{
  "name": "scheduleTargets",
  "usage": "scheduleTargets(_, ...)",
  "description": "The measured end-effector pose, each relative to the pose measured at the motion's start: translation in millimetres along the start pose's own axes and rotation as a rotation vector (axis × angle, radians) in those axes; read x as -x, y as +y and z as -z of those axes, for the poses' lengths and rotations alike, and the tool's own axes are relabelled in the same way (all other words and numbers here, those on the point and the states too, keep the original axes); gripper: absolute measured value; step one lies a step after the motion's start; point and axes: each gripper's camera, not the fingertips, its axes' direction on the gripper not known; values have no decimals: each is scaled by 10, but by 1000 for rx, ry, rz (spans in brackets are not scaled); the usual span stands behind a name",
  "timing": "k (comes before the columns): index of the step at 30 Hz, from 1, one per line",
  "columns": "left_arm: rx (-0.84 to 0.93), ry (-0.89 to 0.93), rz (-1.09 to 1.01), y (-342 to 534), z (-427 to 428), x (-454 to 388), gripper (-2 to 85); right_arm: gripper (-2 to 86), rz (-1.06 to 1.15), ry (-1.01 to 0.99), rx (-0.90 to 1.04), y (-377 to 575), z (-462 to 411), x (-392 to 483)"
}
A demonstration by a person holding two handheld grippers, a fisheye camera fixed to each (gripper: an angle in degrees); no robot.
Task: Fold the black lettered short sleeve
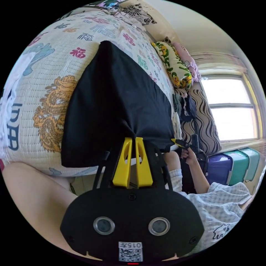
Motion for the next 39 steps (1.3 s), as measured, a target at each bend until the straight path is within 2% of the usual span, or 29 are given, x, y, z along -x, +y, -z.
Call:
scheduleTargets(4,39,-74,72,105,-234,134,27,35,-21,102,55,-121,-491,133)
scheduleTargets(7,-22,73,155,287,-159,171,71,49,12,222,78,-196,-681,458)
scheduleTargets(8,-93,134,182,421,-46,140,81,50,83,309,71,-211,-718,691)
scheduleTargets(10,-208,66,186,642,172,19,99,50,198,423,60,-267,-802,1065)
scheduleTargets(11,-288,-48,184,788,314,-69,118,50,275,444,57,-346,-881,1315)
scheduleTargets(14,-422,-329,223,1066,442,-123,153,54,425,340,70,-657,-1162,1900)
scheduleTargets(15,-425,-349,275,1122,415,-40,157,56,482,292,78,-801,-1322,2127)
scheduleTargets(19,-406,-302,413,1198,270,239,143,60,610,209,167,-1237,-1957,2783)
scheduleTargets(23,-406,-275,476,1363,156,329,95,72,710,294,204,-1728,-2717,3454)
scheduleTargets(27,-382,-137,475,1523,-33,396,8,90,743,390,243,-2256,-3489,3972)
scheduleTargets(33,-401,-80,418,1795,-223,268,-5,76,705,630,349,-2844,-4392,4300)
scheduleTargets(36,-417,-64,399,1965,-337,189,-6,41,708,726,459,-2945,-4623,4315)
scheduleTargets(39,-449,-58,350,2172,-425,45,-6,27,747,730,452,-2955,-4507,4367)
